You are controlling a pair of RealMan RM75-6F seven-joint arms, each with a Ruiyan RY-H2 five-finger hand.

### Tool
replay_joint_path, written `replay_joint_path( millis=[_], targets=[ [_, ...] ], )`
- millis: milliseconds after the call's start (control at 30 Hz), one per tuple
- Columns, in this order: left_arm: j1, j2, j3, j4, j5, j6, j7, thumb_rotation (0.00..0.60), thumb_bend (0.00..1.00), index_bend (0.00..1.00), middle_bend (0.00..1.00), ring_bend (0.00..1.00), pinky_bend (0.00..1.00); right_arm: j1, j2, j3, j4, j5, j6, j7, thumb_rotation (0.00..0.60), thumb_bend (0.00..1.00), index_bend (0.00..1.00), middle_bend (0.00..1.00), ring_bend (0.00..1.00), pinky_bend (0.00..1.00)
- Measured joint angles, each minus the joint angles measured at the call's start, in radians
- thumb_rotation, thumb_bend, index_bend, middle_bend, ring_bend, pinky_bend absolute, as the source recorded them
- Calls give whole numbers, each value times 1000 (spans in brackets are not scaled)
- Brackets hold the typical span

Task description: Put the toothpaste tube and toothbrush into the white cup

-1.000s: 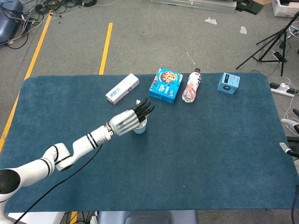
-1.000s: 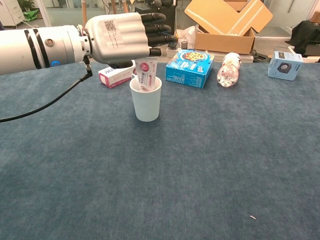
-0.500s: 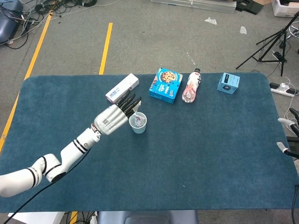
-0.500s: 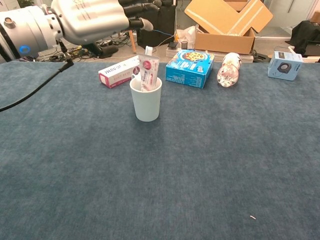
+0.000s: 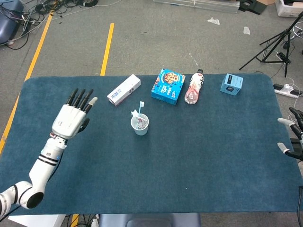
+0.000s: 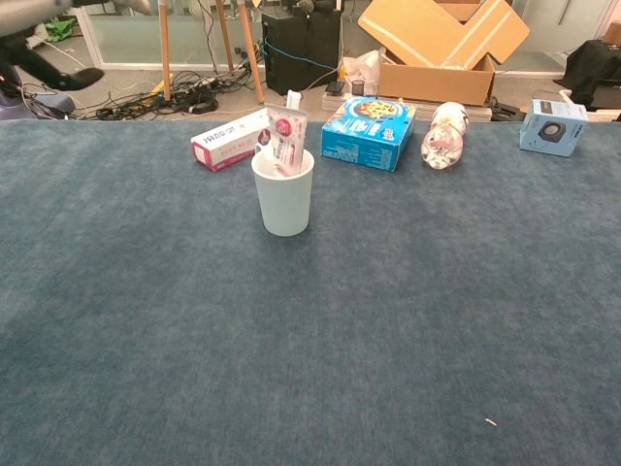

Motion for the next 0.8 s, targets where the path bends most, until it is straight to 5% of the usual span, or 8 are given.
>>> replay_joint_path(
  millis=[300,800],
  targets=[
    [143,143,52,-135,-75,13,-165,600,388,119,27,0,0,-7,44,-1,-130,-3,7,-171,600,197,262,0,0,127],
    [337,152,119,-22,11,116,-424,600,388,126,27,0,0,-69,65,-11,-290,9,61,-321,600,197,262,0,0,127]
  ],
)
